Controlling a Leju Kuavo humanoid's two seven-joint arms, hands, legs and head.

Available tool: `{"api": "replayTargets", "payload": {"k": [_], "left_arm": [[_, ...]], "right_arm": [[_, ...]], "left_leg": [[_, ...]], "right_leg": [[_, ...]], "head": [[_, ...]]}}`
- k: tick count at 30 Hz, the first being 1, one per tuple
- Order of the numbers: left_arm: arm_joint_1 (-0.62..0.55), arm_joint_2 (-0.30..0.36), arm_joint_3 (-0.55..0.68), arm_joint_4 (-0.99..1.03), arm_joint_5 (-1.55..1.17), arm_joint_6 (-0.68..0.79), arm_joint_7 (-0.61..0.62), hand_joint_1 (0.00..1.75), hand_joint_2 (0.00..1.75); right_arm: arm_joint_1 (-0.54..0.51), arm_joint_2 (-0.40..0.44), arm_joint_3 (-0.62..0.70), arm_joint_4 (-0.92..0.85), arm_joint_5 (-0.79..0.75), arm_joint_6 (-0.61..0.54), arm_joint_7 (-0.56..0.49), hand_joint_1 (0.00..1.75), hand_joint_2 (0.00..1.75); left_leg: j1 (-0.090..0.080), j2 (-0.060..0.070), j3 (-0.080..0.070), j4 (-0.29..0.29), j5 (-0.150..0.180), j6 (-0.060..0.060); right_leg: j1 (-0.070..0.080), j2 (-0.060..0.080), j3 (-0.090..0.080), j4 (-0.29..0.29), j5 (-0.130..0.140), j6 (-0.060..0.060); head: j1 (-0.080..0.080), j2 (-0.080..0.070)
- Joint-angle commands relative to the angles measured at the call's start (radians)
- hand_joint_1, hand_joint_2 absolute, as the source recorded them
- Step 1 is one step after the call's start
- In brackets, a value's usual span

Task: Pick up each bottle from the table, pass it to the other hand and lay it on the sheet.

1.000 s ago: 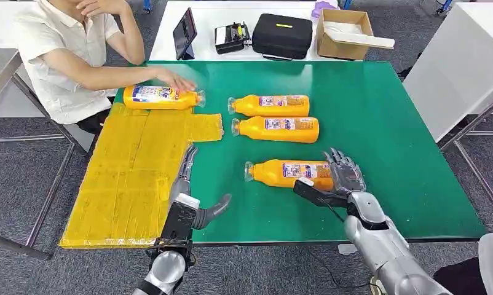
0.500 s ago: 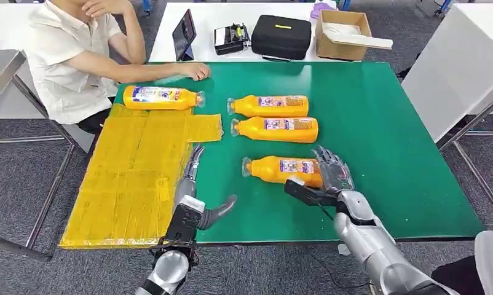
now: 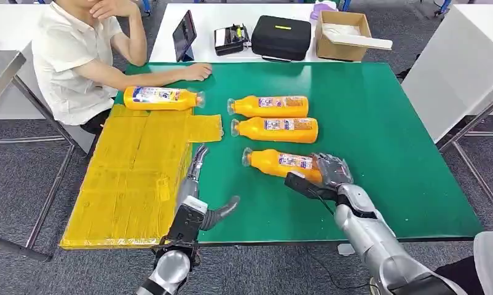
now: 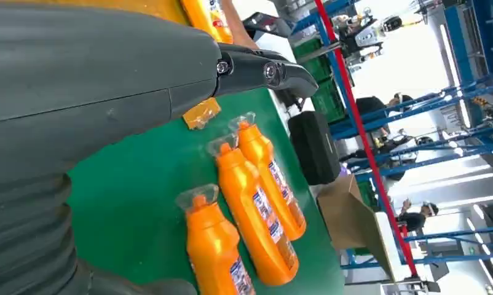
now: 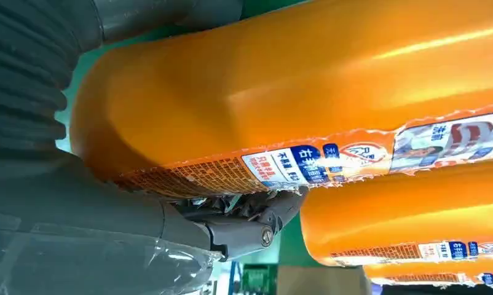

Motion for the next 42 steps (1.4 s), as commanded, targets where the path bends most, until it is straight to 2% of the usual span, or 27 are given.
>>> {"api": "replayTargets", "payload": {"k": [1, 5, 7, 8, 10, 13, 17, 20, 23, 25, 26, 27, 31, 37, 42], "left_arm": [[-0.042, -0.005, -0.015, 0.075, 0.069, -0.027, -0.039, 0.0, 1.75], [-0.043, -0.003, -0.019, 0.072, 0.073, -0.031, -0.04, 0.0, 1.75], [-0.025, -0.022, 0.015, 0.053, 0.162, -0.053, -0.057, 0.0, 1.75], [-0.013, -0.041, 0.04, 0.044, 0.262, -0.1, -0.048, 0.0, 1.75], [-0.012, -0.045, 0.046, 0.049, 0.426, -0.152, 0.0, 0.0, 1.75], [-0.01, -0.045, 0.041, 0.061, 0.515, -0.171, 0.023, 0.0, 1.75], [-0.011, -0.042, 0.037, 0.065, 0.521, -0.17, 0.019, 0.0, 1.75], [-0.004, -0.038, 0.046, 0.089, 0.702, -0.241, 0.135, 0.0, 1.75], [-0.002, -0.017, 0.009, 0.135, 0.822, -0.285, 0.142, 0.0, 1.75], [-0.005, 0.002, -0.023, 0.135, 0.84, -0.31, 0.119, 0.0, 1.75], [-0.014, 0.022, -0.062, 0.118, 0.809, -0.357, 0.07, 0.0, 1.75], [-0.017, 0.028, -0.068, 0.11, 0.845, -0.422, 0.094, 0.0, 1.75], [-0.037, 0.059, -0.099, 0.058, 0.753, -0.457, 0.037, 0.0, 1.75], [-0.046, 0.059, -0.108, 0.068, 0.722, -0.448, 0.043, 0.0, 1.75], [-0.053, 0.028, -0.066, 0.107, 0.739, -0.452, 0.036, 0.0, 1.75]], "right_arm": [[0.069, 0.007, -0.081, 0.06, -0.285, 0.169, -0.187, 1.75, 1.75], [0.071, 0.007, -0.076, 0.037, -0.294, 0.174, -0.182, 1.75, 1.75], [0.094, 0.015, -0.105, -0.014, -0.375, 0.184, -0.221, 1.75, 1.75], [0.111, 0.023, -0.121, -0.061, -0.434, 0.201, -0.266, 1.75, 1.75], [0.15, 0.016, -0.114, -0.184, -0.521, 0.238, -0.28, 1.75, 1.75], [0.166, 0.014, -0.102, -0.264, -0.554, 0.239, -0.267, 1.75, 1.75], [0.17, 0.008, -0.099, -0.273, -0.557, 0.242, -0.259, 1.75, 1.75], [0.158, 0.021, -0.093, -0.298, -0.606, 0.235, -0.319, 1.75, 1.75], [0.155, 0.051, -0.083, -0.394, -0.661, 0.232, -0.335, 1.75, 1.75], [0.155, 0.068, -0.068, -0.434, -0.695, 0.243, -0.343, 1.75, 1.75], [0.151, 0.064, -0.047, -0.443, -0.719, 0.28, -0.342, 1.75, 1.75], [0.146, 0.064, -0.029, -0.446, -0.727, 0.292, -0.35, 1.75, 1.75], [0.119, 0.066, 0.028, -0.407, -0.724, 0.305, -0.358, 1.75, 1.75], [0.117, 0.066, 0.034, -0.401, -0.726, 0.302, -0.371, 1.75, 1.75], [0.086, 0.112, 0.089, -0.393, -0.721, 0.302, -0.371, 1.75, 1.75]], "left_leg": [[0.002, -0.002, 0.003, -0.001, 0.0, -0.001], [0.002, 0.002, 0.007, -0.001, -0.001, -0.001], [0.002, 0.003, 0.007, -0.001, -0.001, -0.001], [0.002, 0.004, 0.007, 0.0, -0.002, -0.001], [0.002, 0.005, 0.007, 0.0, -0.001, -0.001], [0.001, 0.008, 0.006, 0.0, -0.002, -0.001], [0.002, 0.008, 0.003, 0.0, -0.002, -0.001], [0.001, 0.007, 0.002, 0.001, -0.002, -0.001], [0.001, 0.009, 0.0, 0.0, -0.002, -0.001], [0.001, 0.009, -0.002, 0.0, -0.002, -0.001], [0.001, 0.01, -0.002, 0.0, -0.003, -0.001], [0.001, 0.009, -0.003, 0.0, -0.003, -0.001], [0.001, 0.006, -0.003, 0.0, -0.002, -0.001], [0.001, 0.005, -0.005, 0.0, -0.001, -0.001], [0.001, 0.007, -0.005, 0.0, -0.002, -0.001]], "right_leg": [[0.002, -0.003, 0.005, -0.003, 0.0, -0.003], [0.003, 0.0, 0.006, -0.003, 0.0, -0.004], [0.003, 0.002, 0.005, -0.002, 0.001, -0.006], [0.003, 0.003, 0.005, -0.002, 0.001, -0.006], [0.004, 0.003, 0.005, -0.002, 0.001, -0.006], [0.004, 0.005, 0.004, -0.001, 0.001, -0.006], [0.004, 0.004, 0.002, -0.001, 0.001, -0.007], [0.004, 0.004, 0.002, -0.001, 0.001, -0.006], [0.002, 0.008, -0.001, 0.0, 0.001, -0.006], [0.002, 0.008, -0.003, 0.0, 0.001, -0.007], [0.003, 0.009, -0.003, 0.0, 0.001, -0.008], [0.002, 0.009, -0.004, 0.0, 0.001, -0.007], [0.002, 0.006, -0.003, 0.0, 0.001, -0.007], [0.002, 0.006, -0.005, 0.001, 0.001, -0.005], [0.002, 0.008, -0.004, 0.001, 0.001, -0.007]], "head": [[0.0, 0.0], [0.0, 0.0], [0.0, 0.0], [0.0, 0.0], [0.0, 0.0], [0.0, 0.0], [-0.001, 0.0], [0.0, 0.0], [0.0, 0.0], [0.0, 0.0], [0.0, 0.0], [0.0, 0.0], [0.0, 0.0], [0.0, 0.0], [0.0, 0.0]]}}
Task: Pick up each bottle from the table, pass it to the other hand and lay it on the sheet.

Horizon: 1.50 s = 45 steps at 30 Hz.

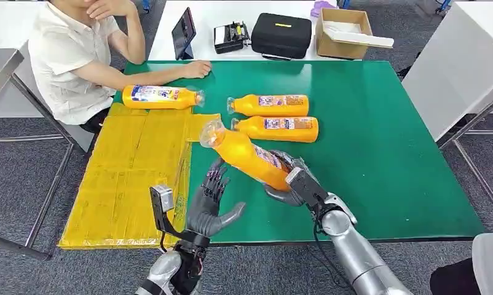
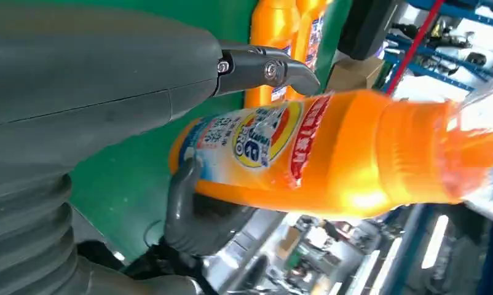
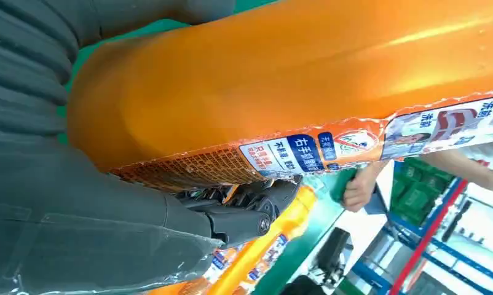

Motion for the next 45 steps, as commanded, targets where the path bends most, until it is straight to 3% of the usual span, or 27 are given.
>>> {"api": "replayTargets", "payload": {"k": [1, 9, 11, 16, 25, 31, 32, 33, 39, 41, 45], "left_arm": [[-0.049, 0.015, -0.006, 0.057, 0.005, 0.004, -0.016, 0.0, 1.75], [-0.072, -0.007, 0.013, 0.036, -0.027, 0.029, -0.018, 0.0, 1.75], [-0.078, -0.023, 0.04, 0.042, 0.065, -0.051, 0.004, 0.0, 1.75], [-0.093, -0.044, 0.09, 0.029, 0.052, 0.009, -0.076, 0.0, 1.75], [-0.114, -0.051, 0.137, 0.04, 0.096, 0.022, -0.052, 0.0, 1.75], [-0.114, -0.057, 0.139, 0.009, 0.07, 0.051, -0.098, 0.0, 1.75], [-0.116, -0.055, 0.129, 0.005, 0.044, 0.069, -0.11, 0.1, 1.75], [-0.115, -0.053, 0.12, 0.001, 0.027, 0.072, -0.12, 1.75, 1.75], [-0.105, -0.049, 0.096, 0.001, 0.007, 0.049, -0.134, 1.75, 1.75], [-0.108, -0.048, 0.095, 0.005, -0.007, 0.07, -0.141, 1.75, 1.75], [-0.108, -0.049, 0.099, 0.006, -0.014, 0.081, -0.149, 1.75, 1.75]], "right_arm": [[-0.086, 0.045, 0.111, 0.032, 0.012, 0.003, 0.001, 1.75, 1.75], [-0.129, 0.045, 0.236, 0.112, 0.052, 0.016, -0.006, 1.75, 1.75], [-0.139, 0.039, 0.267, 0.101, 0.042, 0.03, -0.037, 1.75, 1.75], [-0.13, 0.006, 0.287, 0.072, 0.033, 0.044, -0.037, 1.75, 1.75], [-0.116, 0.009, 0.318, 0.054, 0.035, 0.043, -0.038, 1.75, 1.75], [-0.116, 0.008, 0.33, 0.059, 0.017, 0.054, -0.034, 1.75, 1.75], [-0.114, 0.008, 0.328, 0.06, 0.013, 0.052, -0.034, 1.75, 1.75], [-0.112, 0.009, 0.325, 0.059, 0.008, 0.05, -0.035, 1.75, 1.75], [-0.111, 0.014, 0.299, 0.054, -0.034, 0.064, -0.037, 1.75, 1.75], [-0.105, 0.019, 0.285, 0.053, -0.047, 0.061, -0.034, 1.57, 1.75], [-0.102, 0.022, 0.28, 0.052, -0.051, 0.058, -0.031, 1.55, 1.75]], "left_leg": [[0.001, 0.005, 0.002, 0.0, -0.001, -0.001], [0.001, 0.004, 0.003, 0.001, -0.002, -0.001], [0.001, 0.003, 0.002, 0.0, -0.001, 0.0], [0.002, 0.003, 0.002, 0.002, -0.001, -0.001], [0.001, 0.002, 0.001, 0.001, -0.001, 0.0], [0.001, 0.002, 0.001, 0.001, -0.001, 0.0], [0.001, 0.001, 0.0, 0.001, 0.0, 0.0], [0.001, 0.001, 0.001, 0.001, -0.001, -0.001], [0.001, 0.001, 0.001, 0.001, -0.001, 0.0], [0.001, 0.001, 0.001, 0.001, -0.001, 0.0], [0.001, 0.001, 0.001, 0.001, -0.001, 0.0]], "right_leg": [[0.001, 0.004, 0.001, 0.0, 0.0, -0.004], [0.003, 0.002, 0.002, 0.0, -0.001, -0.004], [0.001, 0.002, 0.001, 0.0, 0.0, -0.003], [0.002, 0.001, 0.002, 0.0, -0.001, -0.004], [0.002, 0.0, 0.001, 0.0, 0.0, -0.003], [0.002, 0.0, 0.001, 0.0, -0.001, -0.004], [0.001, 0.0, -0.001, 0.0, 0.0, -0.003], [0.002, -0.001, 0.001, 0.0, -0.001, -0.004], [0.002, -0.001, 0.001, 0.0, -0.001, -0.004], [0.002, -0.001, 0.001, 0.0, -0.001, -0.004], [0.001, -0.001, 0.0, 0.0, -0.001, -0.003]], "head": [[0.0, 0.0], [0.0, 0.0], [0.0, 0.0], [0.0, 0.0], [0.0, 0.0], [0.0, 0.0], [0.0, 0.0], [0.0, 0.0], [0.0, 0.0], [0.0, 0.0], [0.0, 0.0]]}}
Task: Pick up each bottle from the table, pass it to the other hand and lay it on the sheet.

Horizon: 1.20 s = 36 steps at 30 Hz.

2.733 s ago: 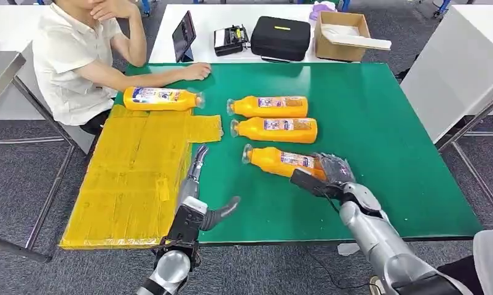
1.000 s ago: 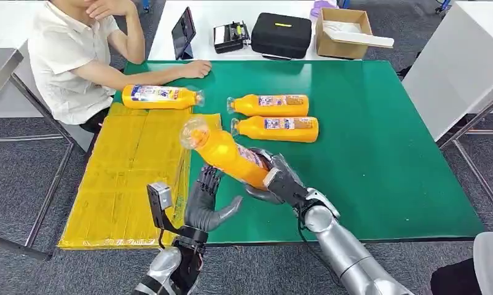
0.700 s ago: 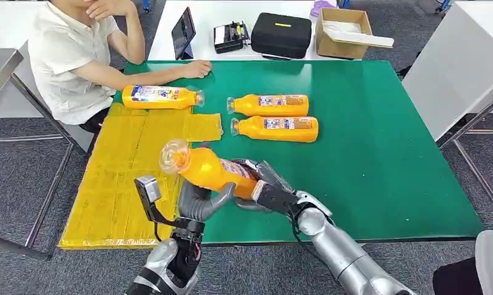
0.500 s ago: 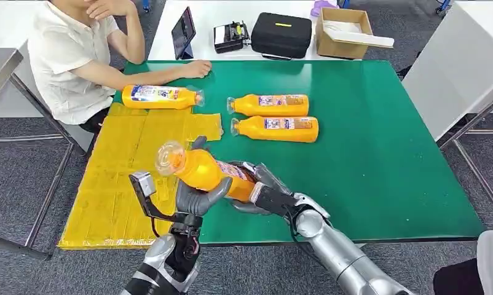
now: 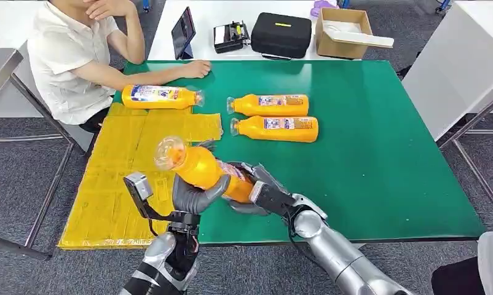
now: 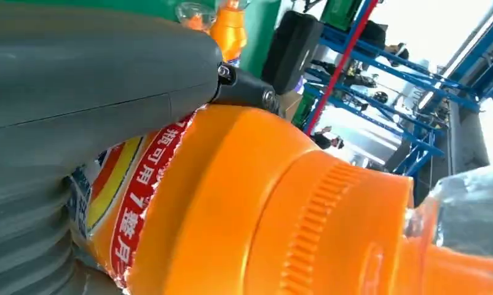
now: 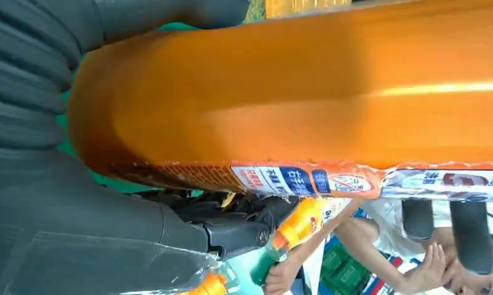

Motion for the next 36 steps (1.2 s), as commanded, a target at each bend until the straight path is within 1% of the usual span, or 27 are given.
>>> {"api": "replayTargets", "payload": {"k": [1, 3, 4, 5, 6, 7, 8, 11, 12, 15, 17, 18, 19, 20, 21, 22, 23, 24, 25, 26, 27, 28, 29, 30, 32, 33, 36], "left_arm": [[-0.039, -0.008, -0.001, 0.022, -0.015, 0.025, -0.014, 1.75, 1.75], [-0.039, -0.008, -0.001, 0.022, -0.015, 0.025, -0.014, 1.75, 1.75], [-0.039, -0.008, -0.001, 0.022, -0.015, 0.025, -0.014, 1.75, 1.75], [-0.038, -0.009, 0.004, 0.019, -0.016, 0.026, -0.015, 1.75, 1.75], [-0.037, -0.006, 0.006, 0.014, -0.032, 0.039, -0.025, 1.75, 1.75], [-0.034, -0.004, 0.008, 0.007, -0.042, 0.048, -0.032, 1.75, 1.75], [-0.029, -0.002, 0.012, -0.003, -0.042, 0.047, -0.032, 1.75, 1.75], [-0.017, 0.006, 0.017, -0.024, -0.054, 0.058, -0.03, 1.75, 1.75], [-0.017, 0.013, 0.02, -0.027, -0.064, 0.069, -0.029, 1.75, 1.75], [-0.021, 0.053, 0.012, -0.032, -0.125, 0.086, -0.035, 1.75, 1.75], [-0.035, 0.086, 0.013, 0.002, -0.244, 0.185, -0.034, 1.75, 1.75], [-0.054, 0.105, 0.024, 0.05, -0.352, 0.274, -0.038, 1.75, 1.75], [-0.082, 0.134, 0.009, 0.102, -0.541, 0.443, -0.044, 1.75, 1.75], [-0.115, 0.166, -0.008, 0.174, -0.766, 0.642, -0.009, 1.75, 1.75], [-0.118, 0.167, 0.03, 0.195, -0.846, 0.669, 0.01, 1.75, 1.75], [-0.112, 0.161, 0.065, 0.193, -0.865, 0.652, 0.002, 1.75, 1.75], [-0.11, 0.16, 0.084, 0.198, -0.903, 0.659, 0.011, 1.75, 1.75], [-0.107, 0.163, 0.098, 0.203, -0.963, 0.656, 0.041, 1.75, 1.75], [-0.106, 0.169, 0.1, 0.205, -1.008, 0.663, 0.06, 1.75, 1.75], [-0.095, 0.172, 0.123, 0.197, -1.121, 0.669, 0.095, 1.75, 1.75], [-0.099, 0.188, 0.133, 0.224, -1.375, 0.666, 0.201, 1.75, 1.75], [-0.106, 0.198, 0.122, 0.24, -1.416, 0.632, 0.235, 1.75, 1.75], [-0.11, 0.203, 0.12, 0.253, -1.437, 0.606, 0.26, 1.75, 1.75], [-0.115, 0.213, 0.117, 0.276, -1.518, 0.608, 0.33, 1.75, 1.75], [-0.114, 0.218, 0.114, 0.282, -1.55, 0.6, 0.358, 1.75, 1.75], [-0.119, 0.229, 0.113, 0.287, -1.625, 0.579, 0.433, 1.75, 1.75], [-0.119, 0.232, 0.121, 0.281, -1.624, 0.566, 0.432, 1.75, 1.75]], "right_arm": [[-0.017, -0.008, 0.007, 0.021, -0.009, 0.003, 0.005, 1.55, 1.75], [-0.017, -0.008, 0.007, 0.021, -0.009, 0.003, 0.005, 1.55, 1.75], [-0.017, -0.008, 0.007, 0.021, -0.009, 0.003, 0.005, 1.55, 1.75], [-0.014, -0.003, -0.001, 0.022, -0.013, -0.003, 0.007, 1.4, 1.75], [-0.008, 0.006, -0.015, 0.027, -0.023, -0.009, 0.018, 1.26, 1.75], [-0.003, 0.013, -0.024, 0.033, -0.028, -0.016, 0.024, 0.72, 1.75], [0.0, 0.017, -0.028, 0.04, -0.028, -0.02, 0.024, 0.0, 1.75], [0.014, 0.029, -0.054, 0.071, -0.037, -0.029, 0.035, 0.0, 1.75], [0.015, 0.041, -0.066, 0.092, -0.044, -0.04, 0.046, 0.0, 1.75], [0.016, 0.066, -0.106, 0.132, -0.05, -0.089, 0.056, 0.0, 1.75], [0.03, 0.059, -0.128, 0.149, -0.024, -0.138, 0.071, 0.0, 1.75], [0.043, 0.053, -0.15, 0.155, 0.006, -0.18, 0.07, 0.0, 1.75], [0.053, 0.049, -0.166, 0.152, 0.044, -0.238, 0.061, 0.0, 1.75], [0.058, 0.046, -0.184, 0.149, 0.066, -0.279, 0.056, 0.0, 1.75], [0.059, 0.05, -0.203, 0.145, 0.084, -0.292, 0.052, 0.0, 1.75], [0.06, 0.055, -0.224, 0.142, 0.1, -0.289, 0.051, 0.0, 1.75], [0.061, 0.061, -0.239, 0.137, 0.115, -0.3, 0.055, 0.0, 1.75], [0.065, 0.072, -0.268, 0.128, 0.137, -0.332, 0.056, 0.0, 1.75], [0.067, 0.077, -0.283, 0.12, 0.146, -0.348, 0.057, 0.0, 1.75], [0.069, 0.082, -0.303, 0.105, 0.161, -0.361, 0.057, 0.0, 1.75], [0.066, 0.087, -0.333, 0.1, 0.17, -0.362, 0.043, 0.0, 1.75], [0.067, 0.097, -0.376, 0.104, 0.127, -0.334, 0.041, 0.0, 1.75], [0.066, 0.1, -0.397, 0.106, 0.121, -0.334, 0.043, 0.0, 1.75], [0.07, 0.1, -0.429, 0.103, 0.155, -0.397, 0.039, 0.0, 1.75], [0.074, 0.1, -0.447, 0.099, 0.147, -0.396, 0.04, 0.0, 1.75], [0.087, 0.102, -0.469, 0.071, 0.147, -0.385, 0.035, 0.0, 1.75], [0.094, 0.102, -0.477, 0.061, 0.154, -0.38, 0.035, 0.0, 1.75]], "left_leg": [[0.002, 0.001, 0.003, 0.001, -0.002, -0.001], [0.001, 0.0, 0.001, 0.0, -0.001, 0.0], [0.002, 0.001, 0.004, 0.002, -0.003, -0.001], [0.001, 0.0, 0.002, 0.001, -0.001, 0.0], [0.001, 0.001, 0.003, 0.001, -0.002, -0.001], [0.001, 0.001, 0.001, 0.001, -0.001, 0.0], [0.002, 0.001, 0.003, 0.001, -0.002, -0.001], [0.001, 0.001, 0.002, 0.0, -0.001, 0.0], [0.002, 0.001, 0.004, 0.0, -0.002, -0.001], [0.002, 0.001, 0.005, 0.0, -0.002, -0.001], [0.001, 0.004, 0.004, -0.001, -0.002, -0.001], [0.002, 0.003, 0.006, -0.002, -0.001, -0.001], [0.001, 0.001, 0.003, -0.002, 0.0, -0.001], [0.001, 0.0, 0.005, -0.002, 0.0, -0.001], [0.002, 0.0, 0.007, -0.002, -0.001, -0.002], [0.001, -0.001, 0.004, -0.002, 0.0, -0.001], [0.002, 0.001, 0.006, -0.002, -0.001, -0.002], [0.001, 0.001, 0.004, -0.001, -0.001, -0.001], [0.002, 0.002, 0.004, -0.001, -0.001, -0.001], [0.001, 0.002, 0.002, -0.001, -0.001, -0.001], [0.001, 0.004, 0.004, -0.001, -0.002, -0.001], [0.001, 0.002, 0.003, -0.001, -0.001, -0.001], [0.001, 0.002, 0.003, -0.001, -0.001, -0.001], [0.002, 0.003, 0.004, 0.0, -0.002, -0.001], [0.001, 0.0, 0.001, -0.001, 0.0, 0.0], [0.002, 0.001, 0.003, 0.0, -0.001, -0.001], [0.001, 0.0, 0.001, 0.0, -0.001, -0.001]], "right_leg": [[0.002, -0.001, 0.004, 0.0, -0.002, -0.004], [0.001, -0.001, 0.002, 0.0, -0.001, -0.003], [0.004, -0.001, 0.006, 0.0, -0.002, -0.006], [0.001, -0.001, 0.002, 0.0, -0.001, -0.003], [0.002, -0.001, 0.004, 0.0, -0.002, -0.005], [0.002, -0.001, 0.002, 0.0, -0.001, -0.003], [0.002, -0.001, 0.003, 0.0, -0.001, -0.004], [0.002, -0.001, 0.003, -0.001, -0.001, -0.003], [0.003, -0.001, 0.004, -0.001, -0.001, -0.005], [0.003, -0.001, 0.006, -0.002, -0.001, -0.005], [0.002, 0.002, 0.004, -0.001, 0.0, -0.004], [0.002, 0.001, 0.006, -0.002, 0.0, -0.005], [0.001, -0.001, 0.004, -0.002, 0.0, -0.003], [0.002, -0.002, 0.006, -0.003, 0.0, -0.005], [0.003, -0.002, 0.008, -0.003, -0.001, -0.007], [0.002, -0.002, 0.005, -0.002, 0.0, -0.004], [0.003, -0.001, 0.007, -0.003, 0.0, -0.006], [0.002, 0.0, 0.004, -0.002, 0.0, -0.004], [0.003, 0.0, 0.004, -0.001, 0.0, -0.005], [0.001, 0.001, 0.002, -0.001, 0.0, -0.003], [0.003, 0.002, 0.004, -0.001, 0.0, -0.005], [0.001, 0.0, 0.003, -0.001, 0.0, -0.003], [0.002, 0.0, 0.003, -0.001, 0.0, -0.004], [0.003, 0.0, 0.004, -0.001, -0.001, -0.005], [0.001, -0.001, 0.002, -0.001, 0.0, -0.003], [0.002, -0.002, 0.004, -0.001, -0.001, -0.005], [0.001, -0.002, 0.002, 0.0, -0.001, -0.003]], "head": [[0.0, 0.0], [0.0, 0.0], [0.0, 0.0], [0.0, 0.0], [0.0, 0.0], [0.0, 0.0], [0.0, 0.0], [0.0, 0.0], [0.0, 0.0], [0.0, 0.0], [0.0, 0.0], [0.0, 0.0], [0.0, 0.0], [0.0, 0.0], [0.0, 0.0], [0.0, 0.0], [0.0, 0.0], [0.0, 0.0], [0.0, 0.0], [0.0, 0.0], [0.0, 0.0], [0.0, 0.0], [0.0, 0.0], [0.0, 0.0], [0.0, 0.0], [0.0, 0.0], [0.0, 0.0]]}}
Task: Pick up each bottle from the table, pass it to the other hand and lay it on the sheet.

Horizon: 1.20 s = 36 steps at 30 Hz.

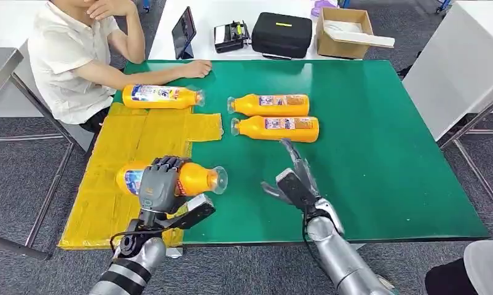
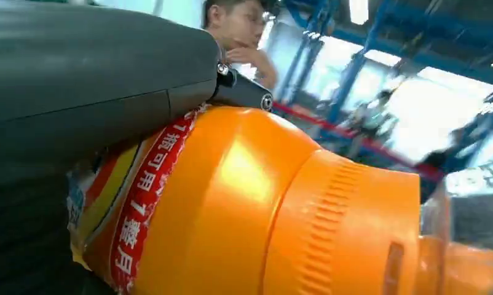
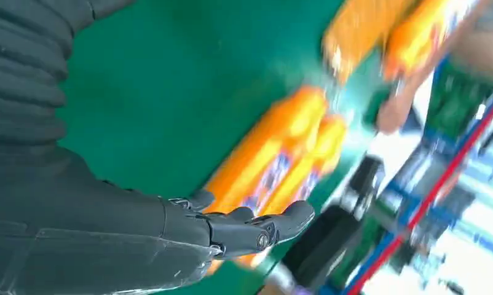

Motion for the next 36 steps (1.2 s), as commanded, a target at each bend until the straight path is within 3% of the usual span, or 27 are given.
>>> {"api": "replayTargets", "payload": {"k": [1, 5, 10, 16, 18, 19, 20, 22, 23, 25, 31, 36], "left_arm": [[-0.061, 0.067, 0.023, 0.123, -0.104, -0.044, 0.1, 1.75, 1.75], [-0.061, 0.066, 0.022, 0.121, -0.106, -0.046, 0.1, 1.75, 1.75], [-0.137, 0.08, 0.028, 0.231, -0.17, -0.262, 0.176, 1.75, 1.75], [-0.18, 0.066, 0.051, 0.336, -0.145, -0.312, 0.174, 1.75, 1.75], [-0.19, 0.062, 0.051, 0.37, -0.131, -0.348, 0.152, 1.55, 1.75], [-0.201, 0.057, 0.06, 0.401, -0.101, -0.406, 0.132, 1.15, 1.75], [-0.221, 0.065, 0.041, 0.437, -0.108, -0.456, 0.124, 1.36, 1.75], [-0.239, 0.072, 0.035, 0.478, -0.095, -0.498, 0.109, 0.23, 1.75], [-0.246, 0.077, 0.026, 0.499, -0.1, -0.497, 0.101, 0.23, 1.75], [-0.244, 0.075, 0.03, 0.511, -0.099, -0.468, 0.108, 0.07, 1.75], [-0.242, 0.067, 0.028, 0.51, -0.099, -0.465, 0.109, 0.0, 1.75], [-0.271, 0.059, 0.023, 0.539, -0.073, -0.587, 0.102, 0.0, 1.75]], "right_arm": [[0.01, 0.027, -0.144, -0.013, 0.008, 0.007, -0.007, 0.0, 1.75], [0.012, 0.03, -0.143, -0.014, 0.009, 0.008, -0.007, 0.0, 1.75], [0.027, 0.046, -0.168, -0.033, 0.059, 0.05, -0.013, 0.0, 1.75], [0.019, 0.056, -0.161, -0.012, 0.072, 0.068, -0.02, 0.0, 1.75], [0.017, 0.058, -0.161, -0.001, 0.075, 0.072, -0.024, 0.0, 1.75], [0.015, 0.058, -0.16, 0.008, 0.076, 0.078, -0.027, 0.0, 1.75], [0.01, 0.058, -0.161, 0.021, 0.073, 0.082, -0.035, 0.0, 1.75], [-0.004, 0.06, -0.162, 0.048, 0.073, 0.084, -0.043, 0.0, 1.75], [-0.014, 0.062, -0.165, 0.065, 0.071, 0.084, -0.05, 0.0, 1.75], [-0.019, 0.063, -0.165, 0.076, 0.072, 0.081, -0.058, 0.0, 1.75], [-0.018, 0.062, -0.165, 0.075, 0.072, 0.081, -0.058, 0.0, 1.75], [-0.019, 0.061, -0.167, 0.081, 0.074, 0.085, -0.06, 0.0, 1.75]], "left_leg": [[0.002, 0.001, 0.004, 0.0, -0.002, -0.001], [0.001, 0.001, 0.002, 0.0, -0.001, 0.0], [0.002, 0.001, 0.002, 0.001, -0.001, -0.001], [0.001, 0.001, 0.002, 0.0, 0.0, 0.0], [0.001, 0.001, 0.003, 0.0, 0.0, 0.0], [0.002, 0.002, 0.004, 0.0, -0.001, -0.001], [0.001, 0.002, 0.004, 0.0, 0.0, 0.0], [0.001, 0.001, 0.003, 0.0, 0.0, 0.0], [0.002, 0.002, 0.004, 0.0, 0.0, -0.001], [0.001, 0.001, 0.008, -0.001, 0.0, -0.001], [0.002, 0.002, 0.01, -0.001, 0.002, 0.0], [0.001, 0.0, 0.009, -0.001, 0.005, 0.0]], "right_leg": [[0.003, 0.0, 0.004, -0.001, -0.001, -0.005], [0.001, 0.0, 0.002, 0.0, 0.0, -0.003], [0.003, -0.001, 0.003, 0.0, -0.001, -0.005], [0.002, 0.0, 0.002, 0.0, 0.0, -0.003], [0.002, 0.0, 0.003, -0.001, -0.001, -0.003], [0.003, 0.0, 0.005, -0.001, -0.001, -0.005], [0.002, 0.0, 0.004, -0.001, -0.001, -0.004], [0.001, 0.0, 0.004, 0.0, 0.0, -0.003], [0.002, 0.0, 0.005, -0.001, 0.0, -0.004], [0.002, -0.001, 0.008, -0.002, 0.0, -0.004], [0.002, -0.001, 0.011, -0.002, 0.002, -0.005], [0.002, -0.002, 0.011, -0.001, 0.003, -0.003]], "head": [[0.0, 0.0], [0.0, 0.0], [0.0, 0.0], [0.0, 0.0], [0.0, 0.0], [0.0, 0.0], [0.0, 0.0], [0.0, 0.0], [0.0, 0.0], [0.0, 0.0], [0.0, 0.0], [0.0, 0.0]]}}
